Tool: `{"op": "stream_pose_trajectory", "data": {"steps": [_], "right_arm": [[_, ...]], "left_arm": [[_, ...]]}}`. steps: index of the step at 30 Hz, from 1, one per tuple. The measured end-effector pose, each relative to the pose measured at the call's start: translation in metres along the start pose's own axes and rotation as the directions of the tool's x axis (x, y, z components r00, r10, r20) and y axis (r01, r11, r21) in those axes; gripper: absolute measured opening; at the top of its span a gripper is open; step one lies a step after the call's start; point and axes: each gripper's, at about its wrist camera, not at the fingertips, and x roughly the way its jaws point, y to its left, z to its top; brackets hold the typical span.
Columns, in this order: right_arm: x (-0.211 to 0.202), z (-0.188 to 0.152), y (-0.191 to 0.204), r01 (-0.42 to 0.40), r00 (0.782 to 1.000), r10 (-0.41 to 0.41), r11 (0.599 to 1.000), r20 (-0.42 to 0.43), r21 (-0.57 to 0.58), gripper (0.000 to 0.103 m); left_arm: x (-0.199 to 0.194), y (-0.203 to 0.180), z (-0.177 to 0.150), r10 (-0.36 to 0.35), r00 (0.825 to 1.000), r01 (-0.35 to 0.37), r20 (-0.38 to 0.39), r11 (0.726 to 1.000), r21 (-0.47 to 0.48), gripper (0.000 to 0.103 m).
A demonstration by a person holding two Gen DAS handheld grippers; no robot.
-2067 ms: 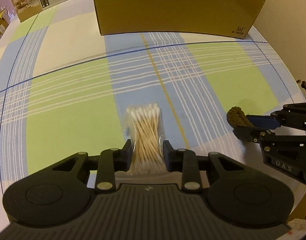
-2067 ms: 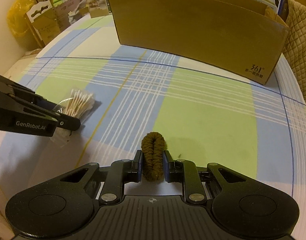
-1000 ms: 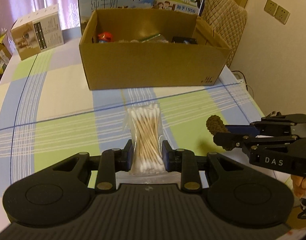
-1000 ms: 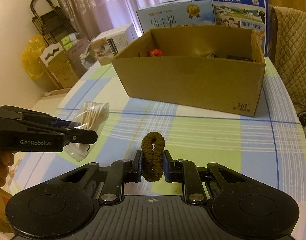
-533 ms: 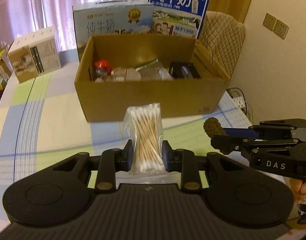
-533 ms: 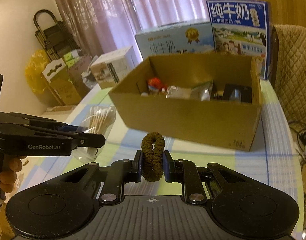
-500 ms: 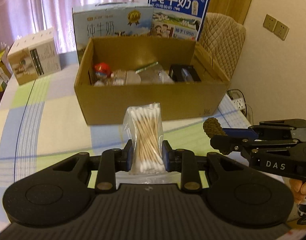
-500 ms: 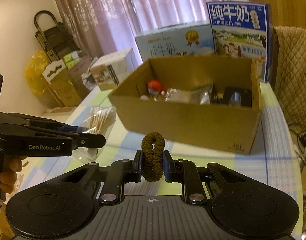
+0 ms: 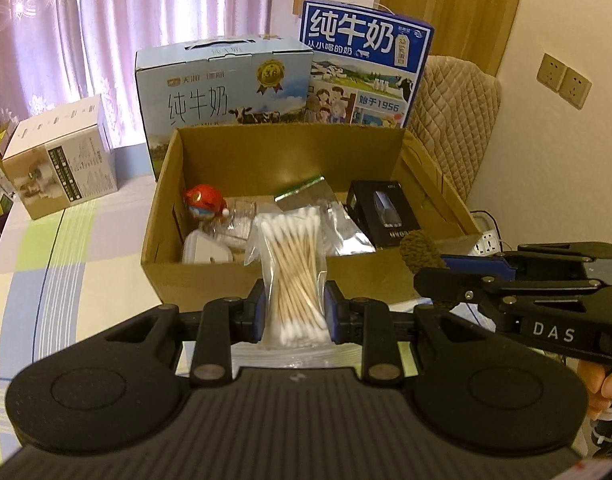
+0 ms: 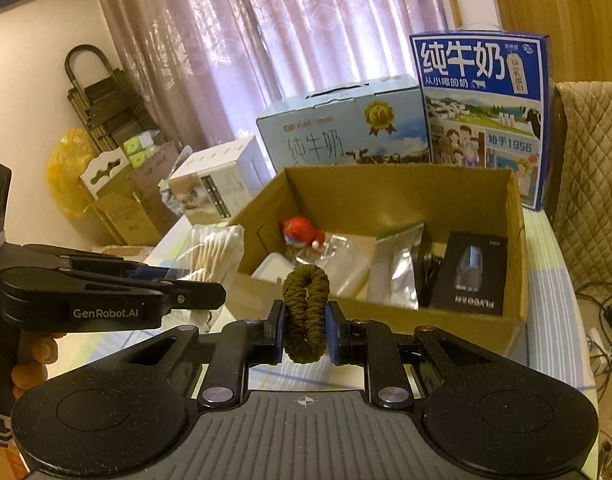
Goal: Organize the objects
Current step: 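Carry the cotton swab bag and hair tie with both grippers into the box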
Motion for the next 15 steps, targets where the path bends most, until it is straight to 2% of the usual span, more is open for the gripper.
{"op": "stream_pose_trajectory", "data": {"steps": [15], "right_arm": [[0.040,0.032,-0.023,0.016,1.000,-0.016,1.000,0.000,0.010,0.017]], "left_arm": [[0.043,0.011,0.042,0.029,1.000,-0.029,0.007,1.000,-0.008,0.024]]}}
